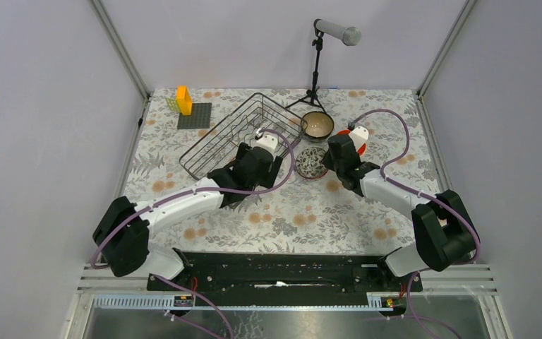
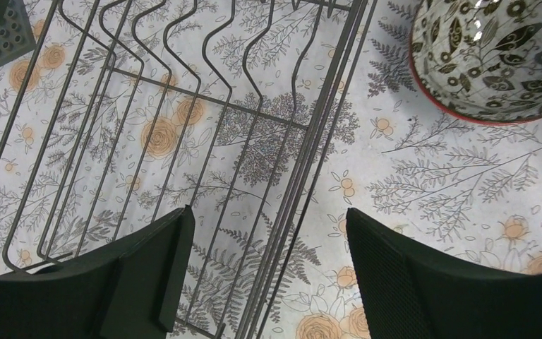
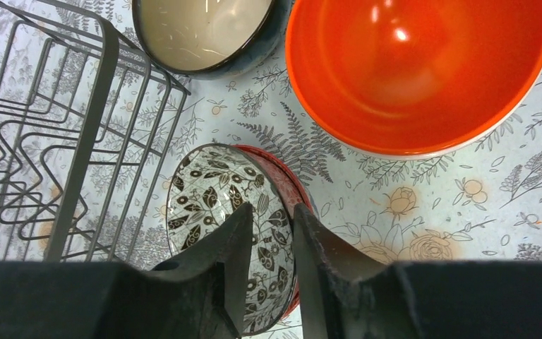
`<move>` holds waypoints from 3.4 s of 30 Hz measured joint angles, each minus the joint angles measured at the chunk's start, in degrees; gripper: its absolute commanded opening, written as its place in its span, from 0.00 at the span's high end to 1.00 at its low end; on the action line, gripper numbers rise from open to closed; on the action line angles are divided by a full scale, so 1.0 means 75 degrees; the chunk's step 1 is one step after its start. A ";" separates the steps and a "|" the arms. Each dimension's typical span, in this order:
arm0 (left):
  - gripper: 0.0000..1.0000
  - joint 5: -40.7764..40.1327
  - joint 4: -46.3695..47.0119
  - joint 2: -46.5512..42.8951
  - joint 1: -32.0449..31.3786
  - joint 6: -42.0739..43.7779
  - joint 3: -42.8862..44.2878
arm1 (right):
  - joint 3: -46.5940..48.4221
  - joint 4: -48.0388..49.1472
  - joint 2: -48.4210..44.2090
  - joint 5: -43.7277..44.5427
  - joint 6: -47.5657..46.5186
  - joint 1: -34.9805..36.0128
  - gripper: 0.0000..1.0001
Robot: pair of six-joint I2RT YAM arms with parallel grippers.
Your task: Unload the bowls from the dish rack
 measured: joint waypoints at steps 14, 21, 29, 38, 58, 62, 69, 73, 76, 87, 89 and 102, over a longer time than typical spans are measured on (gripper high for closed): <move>0.40 0.0087 -0.0044 0.0586 0.0207 0.0047 0.0361 | -0.0012 -0.0061 -0.0796 0.0140 -0.0458 0.0000 0.40; 0.75 0.0207 -0.0041 0.0921 0.0213 0.0052 0.0449 | -0.0122 -0.0166 -0.1107 0.0137 -0.0632 0.0000 0.39; 1.00 0.0481 0.0067 0.1061 0.0469 0.0184 0.0533 | -0.0195 -0.0291 -0.1256 0.0189 -0.0787 0.0000 0.40; 0.91 0.0621 0.0455 0.0560 0.1679 -0.0076 -0.0070 | -0.0428 -0.0318 -0.1702 0.0697 -0.0880 -0.0006 0.39; 1.00 0.2034 0.1341 0.2043 0.1687 0.1606 0.1174 | -0.1341 -0.0434 -0.4121 0.1661 -0.1886 -0.0015 0.13; 0.97 0.2206 0.1492 0.2393 0.1673 0.2069 0.1498 | -0.1658 -0.0181 -0.3981 0.1352 -0.2390 -0.0015 0.10; 0.76 0.2229 0.1769 0.3188 0.1667 0.2838 0.2276 | -0.2159 0.0306 -0.3888 0.1163 -0.2914 -0.0015 0.10; 0.48 0.2226 0.1801 0.3573 0.1661 0.3124 0.2684 | -0.2407 0.0656 -0.3908 0.1134 -0.3182 -0.0015 0.01; 0.38 0.2288 0.1784 0.3585 0.1652 0.3115 0.2690 | -0.2515 0.0720 -0.3931 0.1105 -0.3322 -0.0017 0.00; 0.24 0.2361 0.1716 0.1731 0.1116 0.2436 0.1877 | -0.2544 0.0749 -0.4071 0.0009 -0.3191 -0.0125 0.00; 0.22 0.2224 0.1786 0.1072 0.1029 0.2218 0.1475 | -0.2649 0.0781 -0.4097 -0.0166 -0.3089 -0.0385 0.00; 0.13 -0.0041 0.2719 -0.2162 0.1766 0.0662 -0.1862 | -0.3689 0.1594 -0.4791 -0.0443 -0.2716 -0.2550 0.00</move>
